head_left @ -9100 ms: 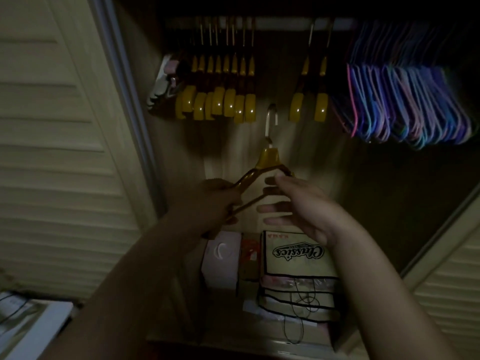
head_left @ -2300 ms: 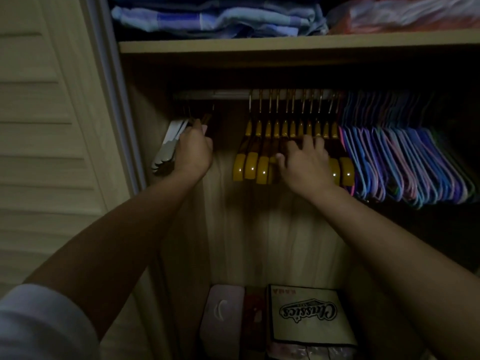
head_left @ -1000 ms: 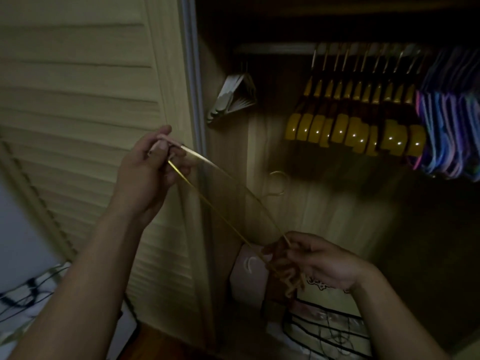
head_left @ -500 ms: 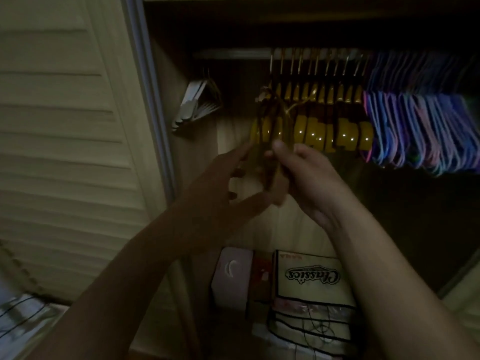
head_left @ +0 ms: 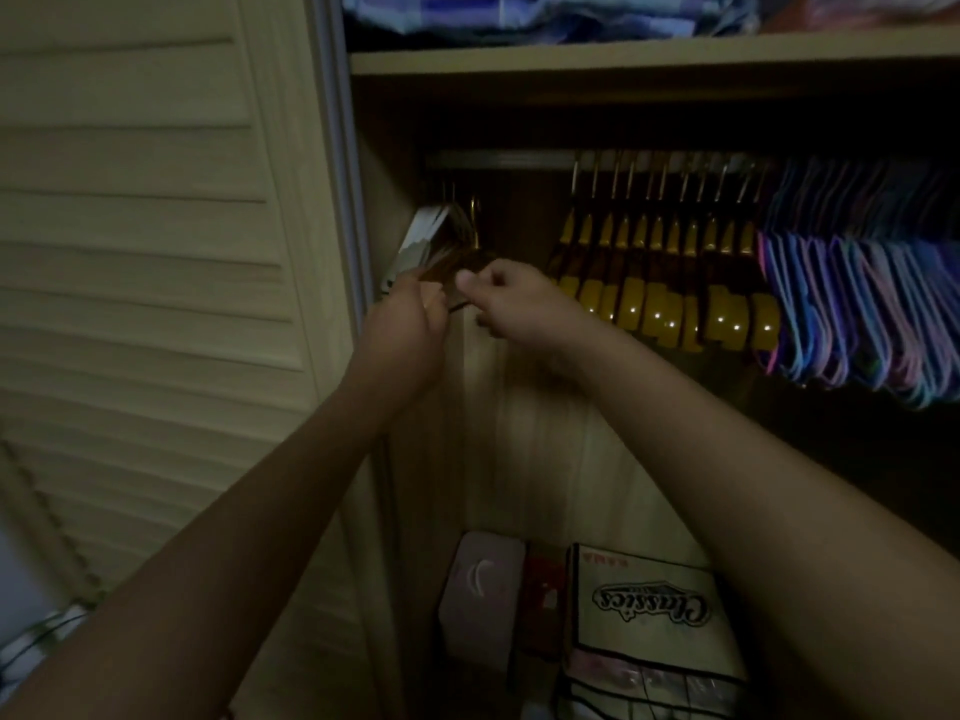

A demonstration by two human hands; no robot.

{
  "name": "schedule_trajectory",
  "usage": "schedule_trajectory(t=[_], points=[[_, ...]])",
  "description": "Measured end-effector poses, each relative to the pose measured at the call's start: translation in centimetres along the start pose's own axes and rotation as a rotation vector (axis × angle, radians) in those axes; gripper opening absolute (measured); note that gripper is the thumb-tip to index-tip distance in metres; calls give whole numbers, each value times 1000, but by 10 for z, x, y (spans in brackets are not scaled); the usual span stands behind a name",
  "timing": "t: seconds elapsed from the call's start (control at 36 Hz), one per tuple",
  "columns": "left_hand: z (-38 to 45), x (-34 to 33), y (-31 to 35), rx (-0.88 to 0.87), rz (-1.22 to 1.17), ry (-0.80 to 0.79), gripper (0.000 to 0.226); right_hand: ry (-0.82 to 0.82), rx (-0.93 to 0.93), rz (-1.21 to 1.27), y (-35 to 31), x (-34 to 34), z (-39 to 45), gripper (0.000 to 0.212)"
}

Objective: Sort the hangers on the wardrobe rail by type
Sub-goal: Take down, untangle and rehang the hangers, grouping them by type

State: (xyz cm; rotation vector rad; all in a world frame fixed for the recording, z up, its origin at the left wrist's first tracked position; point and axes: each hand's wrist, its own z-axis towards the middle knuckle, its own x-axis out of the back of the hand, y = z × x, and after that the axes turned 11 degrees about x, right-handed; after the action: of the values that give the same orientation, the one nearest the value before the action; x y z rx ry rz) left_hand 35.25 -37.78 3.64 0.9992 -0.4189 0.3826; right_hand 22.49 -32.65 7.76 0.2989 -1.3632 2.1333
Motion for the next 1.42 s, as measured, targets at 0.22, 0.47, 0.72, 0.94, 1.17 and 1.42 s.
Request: schedule_trajectory(t=[0.22,0.47,0.72,0.94,1.17,1.42], points=[[47,-32,11,90,-112,-56,49,153,-71,-307,36,77,-9,17],[108,-78,77,-11,-118,-161,50,178,-103,-354,51,105,-15,14],[127,-118,86,-42,-42,-182,45,177,-98,-367,63,104,-13,6],[126,-116,84,36,-67,-441,62,203,-80,-348,58,102,-6,10],[177,-75,20,241,439,-5,75,187,-56,-347,61,99,-3,10],[170,-81,-36,351,494,-156,57,168,-70,-322,61,92,-1,13]])
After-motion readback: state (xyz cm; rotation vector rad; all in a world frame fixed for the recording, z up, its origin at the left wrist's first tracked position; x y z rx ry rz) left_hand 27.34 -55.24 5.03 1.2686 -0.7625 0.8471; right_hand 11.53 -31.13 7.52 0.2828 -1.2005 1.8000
